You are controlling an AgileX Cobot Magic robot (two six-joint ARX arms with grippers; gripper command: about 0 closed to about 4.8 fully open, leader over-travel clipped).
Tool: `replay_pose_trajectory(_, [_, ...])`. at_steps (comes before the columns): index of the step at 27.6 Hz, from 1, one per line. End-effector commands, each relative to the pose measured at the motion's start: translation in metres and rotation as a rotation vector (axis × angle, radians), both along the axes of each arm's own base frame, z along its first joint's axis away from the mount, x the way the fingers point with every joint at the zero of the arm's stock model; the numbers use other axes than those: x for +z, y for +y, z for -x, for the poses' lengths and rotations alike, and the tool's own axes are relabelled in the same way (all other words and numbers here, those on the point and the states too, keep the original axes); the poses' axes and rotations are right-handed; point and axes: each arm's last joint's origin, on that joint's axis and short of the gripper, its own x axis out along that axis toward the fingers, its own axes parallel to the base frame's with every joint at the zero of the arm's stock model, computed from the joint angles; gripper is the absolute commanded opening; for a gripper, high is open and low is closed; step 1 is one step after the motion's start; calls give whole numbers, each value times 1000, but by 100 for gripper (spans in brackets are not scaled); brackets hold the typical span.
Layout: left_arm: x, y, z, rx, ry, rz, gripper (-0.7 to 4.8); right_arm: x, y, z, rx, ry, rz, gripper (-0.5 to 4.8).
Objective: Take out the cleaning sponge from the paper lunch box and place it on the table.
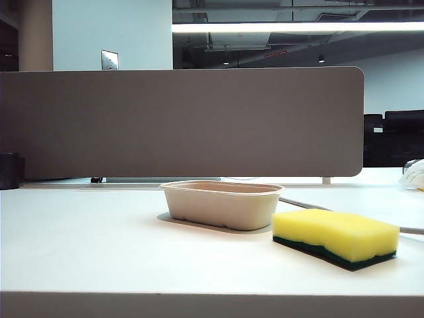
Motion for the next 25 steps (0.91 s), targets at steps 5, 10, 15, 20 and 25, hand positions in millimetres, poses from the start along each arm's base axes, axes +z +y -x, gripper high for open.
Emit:
replay_pose_trajectory(5, [-1,0,0,0,9,-2,-5,1,0,0,13,-10,2,-8])
replay_pose_trajectory(10, [-1,0,0,0,14,-3,-5,0,0,0,14,0,2,-8])
replay_pose_trajectory(15, [-4,0,0,0,44,-4,-5,-1,0,0,14,13,2,-8])
replay_pose_trajectory(20, [-4,0,0,0,47,-5,-5,-1,0,0,14,12,1,-8])
replay_pose_trajectory(25, [-4,0,0,0,47,-5,-5,-1,0,0,13,12,1,-8])
